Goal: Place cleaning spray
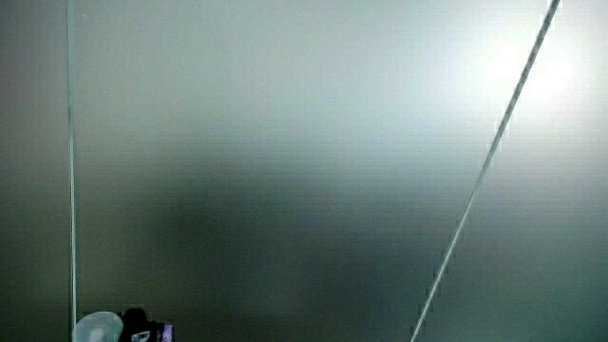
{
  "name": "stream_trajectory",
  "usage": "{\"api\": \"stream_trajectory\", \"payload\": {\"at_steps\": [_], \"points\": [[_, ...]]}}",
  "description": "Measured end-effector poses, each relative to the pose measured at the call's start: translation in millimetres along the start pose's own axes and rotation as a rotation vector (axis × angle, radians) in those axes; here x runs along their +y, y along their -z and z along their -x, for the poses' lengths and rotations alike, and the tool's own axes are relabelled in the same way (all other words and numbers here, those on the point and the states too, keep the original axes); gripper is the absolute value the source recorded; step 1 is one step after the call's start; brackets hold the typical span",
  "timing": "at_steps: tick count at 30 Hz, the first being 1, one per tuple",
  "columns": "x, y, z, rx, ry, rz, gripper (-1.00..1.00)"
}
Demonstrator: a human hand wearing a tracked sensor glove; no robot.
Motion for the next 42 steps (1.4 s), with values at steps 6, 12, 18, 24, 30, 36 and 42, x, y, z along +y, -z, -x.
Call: {"api": "stream_trajectory", "payload": {"at_steps": [6,12,18,24,30,36,42], "points": [[-4.1,-9.6,-15.0,-0.013,0.072,-0.025,0.0],[-7.5,-15.4,-25.6,0.0,0.075,-0.035,0.0],[-10.8,-17.6,-29.9,0.027,0.078,-0.049,0.0],[-13.1,-16.1,-31.9,-0.001,0.082,-0.046,0.0],[-12.0,-20.9,-29.8,-0.017,0.082,-0.047,-0.03],[-11.4,-21.7,-24.6,-0.019,0.077,-0.052,-0.23],[-12.7,-27.1,-26.5,-0.043,0.093,-0.056,-0.42]]}}
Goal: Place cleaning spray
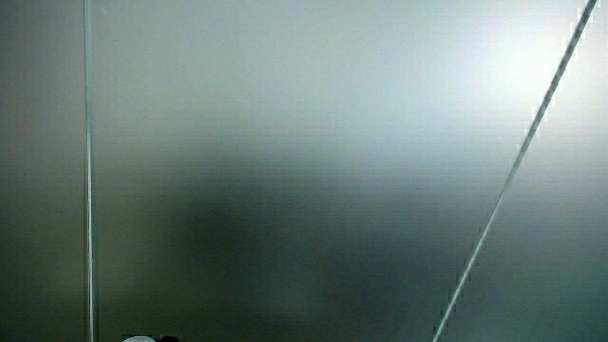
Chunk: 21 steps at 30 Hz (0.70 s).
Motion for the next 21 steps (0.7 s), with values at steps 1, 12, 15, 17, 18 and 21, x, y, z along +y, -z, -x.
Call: {"api": "stream_trajectory", "payload": {"at_steps": [1,12,15,17,18,21], "points": [[-0.4,-1.1,0.5,-0.015,0.002,-0.001,-0.45],[-5.7,-7.7,21.8,-0.287,0.0,0.025,-0.81],[-7.9,-3.9,33.8,-0.432,0.024,0.046,-0.9],[-8.8,-1.2,42.4,-0.535,0.022,0.071,-0.97],[-10.2,0.1,47.6,-0.58,0.034,0.082,-1.0],[-13.0,0.8,57.5,-0.691,0.083,0.11,-1.0]]}}
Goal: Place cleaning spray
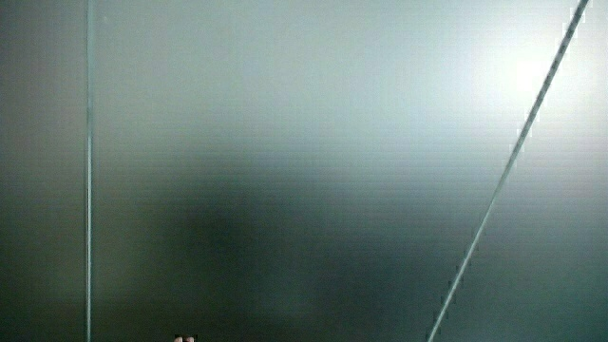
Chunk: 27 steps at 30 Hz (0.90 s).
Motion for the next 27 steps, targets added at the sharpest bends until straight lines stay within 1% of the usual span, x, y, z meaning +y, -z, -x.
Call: {"api": "stream_trajectory", "payload": {"at_steps": [2,3,5,7,9,10,11,13,14,20,22,24,27], "points": [[-0.3,-1.9,-0.1,-0.051,-0.006,0.012,-1.0],[6.2,2.4,-16.4,-0.129,-0.037,-0.031,-1.0],[0.8,-3.9,-2.5,-0.115,-0.025,0.03,-1.0],[0.5,-6.2,-1.5,-0.14,-0.013,0.041,-1.0],[2.8,-8.0,-5.4,-0.111,-0.019,0.069,-1.0],[2.2,-9.4,-6.9,-0.113,-0.009,0.081,-1.0],[3.1,-9.9,-10.4,-0.1,-0.047,0.08,-1.0],[-2.6,-13.8,-9.2,-0.125,0.007,0.11,-1.0],[-8.3,-16.1,-5.7,-0.148,0.064,0.13,-1.0],[-28.8,-14.5,-15.1,-0.301,-0.048,0.124,-1.0],[-37.9,-11.3,-8.7,-0.369,-0.07,0.123,-1.0],[-43.1,-6.3,-10.7,-0.355,-0.081,0.155,-1.0],[-57.3,-0.4,-4.7,-0.41,-0.074,0.182,-1.0]]}}
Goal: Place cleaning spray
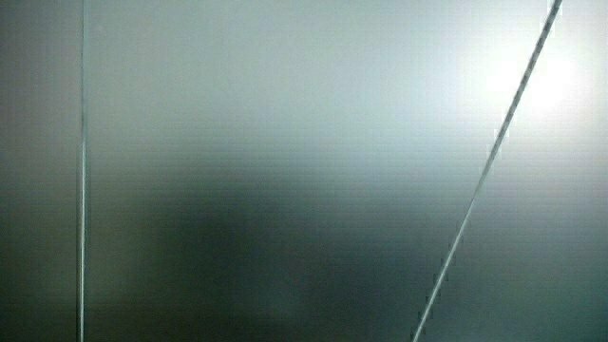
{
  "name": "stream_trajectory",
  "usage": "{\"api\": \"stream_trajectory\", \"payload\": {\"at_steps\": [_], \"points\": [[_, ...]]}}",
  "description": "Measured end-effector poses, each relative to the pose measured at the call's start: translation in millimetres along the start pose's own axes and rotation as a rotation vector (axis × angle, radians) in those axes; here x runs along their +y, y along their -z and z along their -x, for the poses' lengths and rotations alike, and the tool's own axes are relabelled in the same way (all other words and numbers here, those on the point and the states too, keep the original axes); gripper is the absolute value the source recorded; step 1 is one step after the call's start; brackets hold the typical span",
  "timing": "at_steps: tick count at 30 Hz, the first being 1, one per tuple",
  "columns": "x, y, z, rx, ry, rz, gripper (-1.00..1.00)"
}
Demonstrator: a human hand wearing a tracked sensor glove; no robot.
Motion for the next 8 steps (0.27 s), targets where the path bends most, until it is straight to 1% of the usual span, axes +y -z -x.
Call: {"api": "stream_trajectory", "payload": {"at_steps": [1,2,5,6,8], "points": [[-4.2,1.7,3.1,-0.018,0.002,0.01,-1.0],[-7.7,3.7,5.4,-0.038,-0.024,0.015,-1.0],[-16.9,16.6,4.2,-0.004,-0.037,0.065,-1.0],[-24.6,11.7,15.6,-0.042,-0.023,0.093,-1.0],[-27.0,22.6,12.4,-0.051,-0.082,0.097,-1.0]]}}
